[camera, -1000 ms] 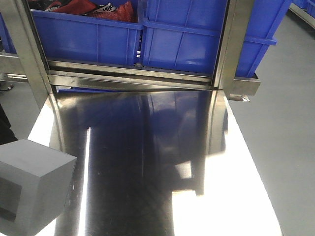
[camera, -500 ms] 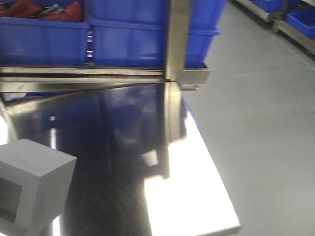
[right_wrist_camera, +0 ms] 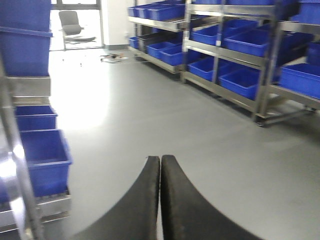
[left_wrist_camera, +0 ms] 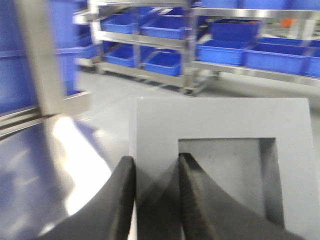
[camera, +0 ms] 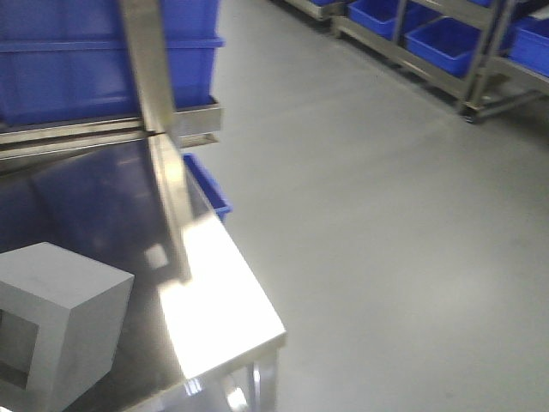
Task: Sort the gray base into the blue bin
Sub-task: 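Drive the base away from the table holding the block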
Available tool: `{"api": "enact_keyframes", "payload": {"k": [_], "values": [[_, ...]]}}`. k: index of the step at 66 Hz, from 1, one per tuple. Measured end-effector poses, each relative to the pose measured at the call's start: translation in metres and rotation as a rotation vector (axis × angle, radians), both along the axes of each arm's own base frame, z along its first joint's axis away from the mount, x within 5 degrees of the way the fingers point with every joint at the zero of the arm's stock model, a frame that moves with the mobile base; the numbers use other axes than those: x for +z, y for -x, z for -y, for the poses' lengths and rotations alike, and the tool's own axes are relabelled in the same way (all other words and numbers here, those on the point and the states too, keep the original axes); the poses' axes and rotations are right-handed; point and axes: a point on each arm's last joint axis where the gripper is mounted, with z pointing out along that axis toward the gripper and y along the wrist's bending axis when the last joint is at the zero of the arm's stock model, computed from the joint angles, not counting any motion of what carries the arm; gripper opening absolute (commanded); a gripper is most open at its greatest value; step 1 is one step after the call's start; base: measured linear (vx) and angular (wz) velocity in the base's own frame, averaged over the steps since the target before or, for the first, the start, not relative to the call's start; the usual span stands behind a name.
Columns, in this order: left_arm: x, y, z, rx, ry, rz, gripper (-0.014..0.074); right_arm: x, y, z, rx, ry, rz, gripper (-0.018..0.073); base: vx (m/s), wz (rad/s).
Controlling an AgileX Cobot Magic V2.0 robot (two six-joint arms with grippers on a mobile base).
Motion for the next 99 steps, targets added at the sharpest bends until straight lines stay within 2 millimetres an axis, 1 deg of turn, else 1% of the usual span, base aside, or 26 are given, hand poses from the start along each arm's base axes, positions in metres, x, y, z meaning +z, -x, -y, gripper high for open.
{"api": "enact_keyframes", "payload": {"k": [40, 81, 99], "values": [[0.0, 0.0, 0.0, 0.0, 0.0, 0.0, -0.0006, 0.0, 0.0, 0.0, 0.0, 0.0, 0.0, -0.0009, -0.09, -0.56], [0.0, 0.0, 0.0, 0.0, 0.0, 0.0, -0.0006, 0.0, 0.0, 0.0, 0.0, 0.0, 0.0, -0.0009, -0.04, -0.76], [0.0, 0.0, 0.0001, 0.0, 0.002, -0.001, -0.0006, 0.0, 0.0, 0.0, 0.0, 0.0, 0.0, -0.0009, 0.01, -0.5]]}}
